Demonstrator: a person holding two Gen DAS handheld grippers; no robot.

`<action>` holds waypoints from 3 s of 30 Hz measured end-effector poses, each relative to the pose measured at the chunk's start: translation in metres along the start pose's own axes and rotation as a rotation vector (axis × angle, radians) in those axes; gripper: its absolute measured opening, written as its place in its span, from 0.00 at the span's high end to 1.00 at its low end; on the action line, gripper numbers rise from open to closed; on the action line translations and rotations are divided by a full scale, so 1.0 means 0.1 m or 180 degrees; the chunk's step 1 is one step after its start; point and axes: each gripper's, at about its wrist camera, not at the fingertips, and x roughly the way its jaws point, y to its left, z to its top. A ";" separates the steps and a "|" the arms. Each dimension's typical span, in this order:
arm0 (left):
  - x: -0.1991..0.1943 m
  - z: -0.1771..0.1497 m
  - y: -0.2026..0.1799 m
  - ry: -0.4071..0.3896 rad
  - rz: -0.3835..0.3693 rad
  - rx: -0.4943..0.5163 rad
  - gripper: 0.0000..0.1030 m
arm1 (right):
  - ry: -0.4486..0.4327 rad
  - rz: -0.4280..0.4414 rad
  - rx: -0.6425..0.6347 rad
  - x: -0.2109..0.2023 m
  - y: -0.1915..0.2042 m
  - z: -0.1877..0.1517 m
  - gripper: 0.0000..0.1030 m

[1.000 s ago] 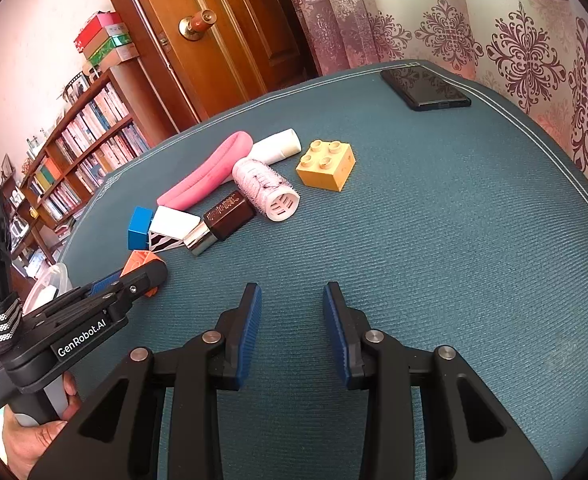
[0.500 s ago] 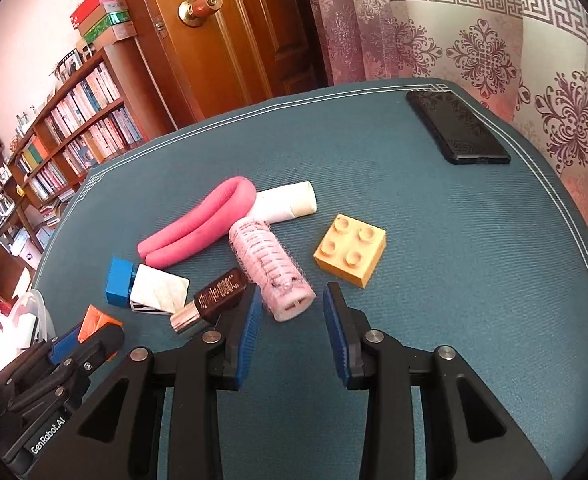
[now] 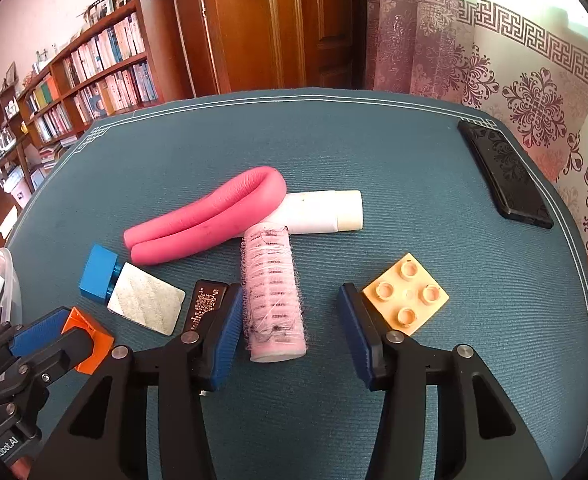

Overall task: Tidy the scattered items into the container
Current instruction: 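Grasp the pink hair roller with the right tool while the left tool holds the orange brick, then carry the orange brick into the bowl and release it while the right tool carries the roller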

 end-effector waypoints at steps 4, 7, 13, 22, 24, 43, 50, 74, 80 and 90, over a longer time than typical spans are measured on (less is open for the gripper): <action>0.00 0.00 0.03 0.0012 -0.0084 -0.0056 0.64 | 0.0028 -0.0051 0.0095 0.04 0.01 0.02 0.63; -0.04 0.03 0.05 0.0006 -0.0227 -0.0121 0.64 | 0.0049 -0.0049 0.0119 0.00 0.04 0.01 0.69; -0.15 0.07 0.09 -0.0072 -0.0348 -0.0188 0.64 | -0.0035 0.0061 0.0381 -0.28 0.06 -0.12 0.69; -0.05 0.08 0.08 0.0071 -0.0267 -0.0105 0.62 | -0.0210 0.0069 0.0494 -0.71 0.12 -0.31 0.69; 0.02 0.06 0.05 0.0136 -0.0199 -0.0052 0.61 | -0.0221 0.0072 0.0514 -0.76 0.11 -0.37 0.69; -0.16 0.07 -0.01 -0.0060 -0.0195 -0.0034 0.63 | -0.0319 0.0251 0.0647 -1.11 0.21 -0.78 0.69; -0.53 0.15 0.04 -0.0330 -0.0178 -0.0074 0.63 | -0.0359 0.0434 0.0576 -1.19 0.47 -0.77 0.69; -1.43 -0.04 1.12 -0.0674 0.0331 -0.0394 0.63 | -0.0216 0.1290 0.0076 -1.14 1.75 -0.81 0.69; -1.51 -0.04 1.31 -0.0686 0.0430 -0.0500 0.63 | -0.0206 0.1430 -0.0096 -1.14 2.04 -0.83 0.69; -1.52 -0.05 1.50 -0.0620 0.0429 -0.0655 0.41 | -0.0055 0.1497 -0.0262 -1.01 2.37 -0.97 0.68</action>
